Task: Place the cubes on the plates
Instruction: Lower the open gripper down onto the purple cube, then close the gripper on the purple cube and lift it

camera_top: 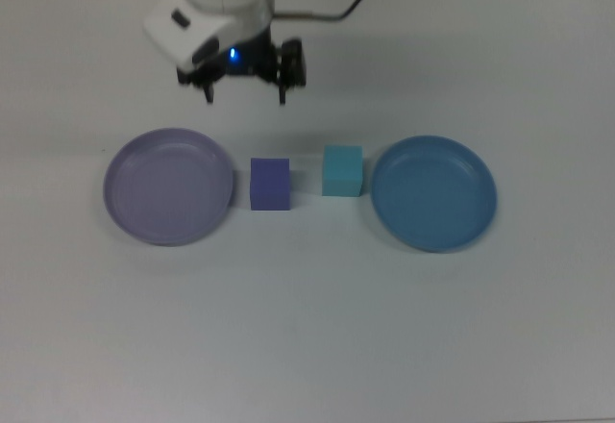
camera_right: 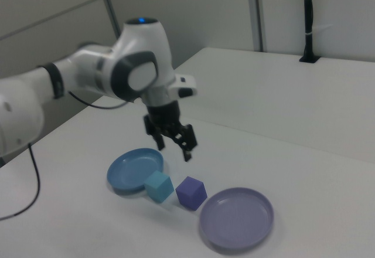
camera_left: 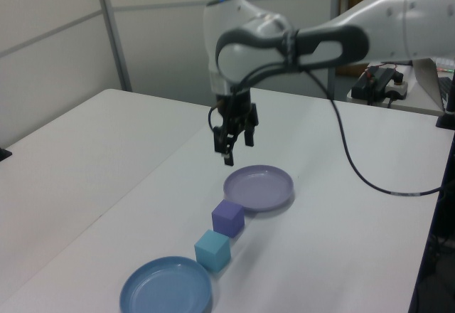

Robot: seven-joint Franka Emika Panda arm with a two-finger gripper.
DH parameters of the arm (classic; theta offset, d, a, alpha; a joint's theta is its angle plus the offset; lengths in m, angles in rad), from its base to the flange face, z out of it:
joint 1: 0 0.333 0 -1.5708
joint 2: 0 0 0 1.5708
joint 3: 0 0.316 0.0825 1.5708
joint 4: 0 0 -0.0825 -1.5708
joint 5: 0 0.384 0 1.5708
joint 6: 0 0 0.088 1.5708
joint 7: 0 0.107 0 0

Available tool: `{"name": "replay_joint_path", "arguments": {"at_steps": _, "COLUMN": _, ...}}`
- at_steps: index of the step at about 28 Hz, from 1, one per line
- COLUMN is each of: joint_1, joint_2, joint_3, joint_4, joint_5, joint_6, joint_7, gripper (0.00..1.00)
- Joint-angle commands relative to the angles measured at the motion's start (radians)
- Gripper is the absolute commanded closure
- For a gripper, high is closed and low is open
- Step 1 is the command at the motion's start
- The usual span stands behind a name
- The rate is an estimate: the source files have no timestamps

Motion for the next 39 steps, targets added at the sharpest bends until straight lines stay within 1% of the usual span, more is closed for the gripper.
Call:
{"name": "replay_joint_path", "arguments": {"at_steps": 1, "joint_1": 0.009, "joint_2": 0.054, "joint_3": -0.003, "joint_4": -0.037, "joint_5": -0.039, "joint_6": 0.12, "joint_7": -0.001, "gripper": 0.0}}
{"name": "replay_joint_path", "arguments": {"at_steps": 2, "joint_1": 0.014, "joint_2": 0.074, "joint_3": -0.003, "joint_4": -0.038, "joint_5": -0.04, "joint_6": 0.124, "joint_7": 0.003, "gripper": 0.0}}
{"name": "replay_joint_path", "arguments": {"at_steps": 5, "joint_1": 0.032, "joint_2": 0.096, "joint_3": -0.001, "joint_4": -0.046, "joint_5": -0.044, "joint_6": 0.129, "joint_7": 0.007, "gripper": 0.0}}
{"name": "replay_joint_path", "arguments": {"at_steps": 11, "joint_1": 0.068, "joint_2": 0.106, "joint_3": 0.0, "joint_4": -0.091, "joint_5": -0.068, "joint_6": 0.169, "joint_7": 0.051, "gripper": 0.0}}
{"name": "replay_joint_path", "arguments": {"at_steps": 12, "joint_1": 0.071, "joint_2": 0.111, "joint_3": 0.002, "joint_4": -0.103, "joint_5": -0.089, "joint_6": 0.186, "joint_7": 0.071, "gripper": 0.0}}
{"name": "replay_joint_path", "arguments": {"at_steps": 16, "joint_1": 0.071, "joint_2": 0.142, "joint_3": 0.005, "joint_4": -0.111, "joint_5": -0.111, "joint_6": 0.235, "joint_7": 0.106, "gripper": 0.0}}
{"name": "replay_joint_path", "arguments": {"at_steps": 20, "joint_1": 0.071, "joint_2": 0.168, "joint_3": 0.005, "joint_4": -0.109, "joint_5": -0.149, "joint_6": 0.253, "joint_7": 0.114, "gripper": 0.0}}
{"name": "replay_joint_path", "arguments": {"at_steps": 22, "joint_1": 0.071, "joint_2": 0.178, "joint_3": 0.005, "joint_4": -0.109, "joint_5": -0.178, "joint_6": 0.256, "joint_7": 0.114, "gripper": 0.0}}
{"name": "replay_joint_path", "arguments": {"at_steps": 27, "joint_1": 0.072, "joint_2": 0.198, "joint_3": 0.006, "joint_4": -0.108, "joint_5": -0.182, "joint_6": 0.267, "joint_7": 0.115, "gripper": 0.0}}
{"name": "replay_joint_path", "arguments": {"at_steps": 33, "joint_1": 0.072, "joint_2": 0.2, "joint_3": 0.008, "joint_4": -0.111, "joint_5": -0.18, "joint_6": 0.267, "joint_7": 0.115, "gripper": 0.01}}
{"name": "replay_joint_path", "arguments": {"at_steps": 34, "joint_1": 0.072, "joint_2": 0.2, "joint_3": 0.009, "joint_4": -0.112, "joint_5": -0.18, "joint_6": 0.267, "joint_7": 0.115, "gripper": 0.08}}
{"name": "replay_joint_path", "arguments": {"at_steps": 35, "joint_1": 0.071, "joint_2": 0.201, "joint_3": 0.009, "joint_4": -0.112, "joint_5": -0.18, "joint_6": 0.267, "joint_7": 0.114, "gripper": 0.27}}
{"name": "replay_joint_path", "arguments": {"at_steps": 37, "joint_1": 0.071, "joint_2": 0.201, "joint_3": 0.009, "joint_4": -0.112, "joint_5": -0.182, "joint_6": 0.267, "joint_7": 0.103, "gripper": 0.46}}
{"name": "replay_joint_path", "arguments": {"at_steps": 39, "joint_1": 0.072, "joint_2": 0.201, "joint_3": 0.009, "joint_4": -0.112, "joint_5": -0.182, "joint_6": 0.267, "joint_7": 0.109, "gripper": 0.7}}
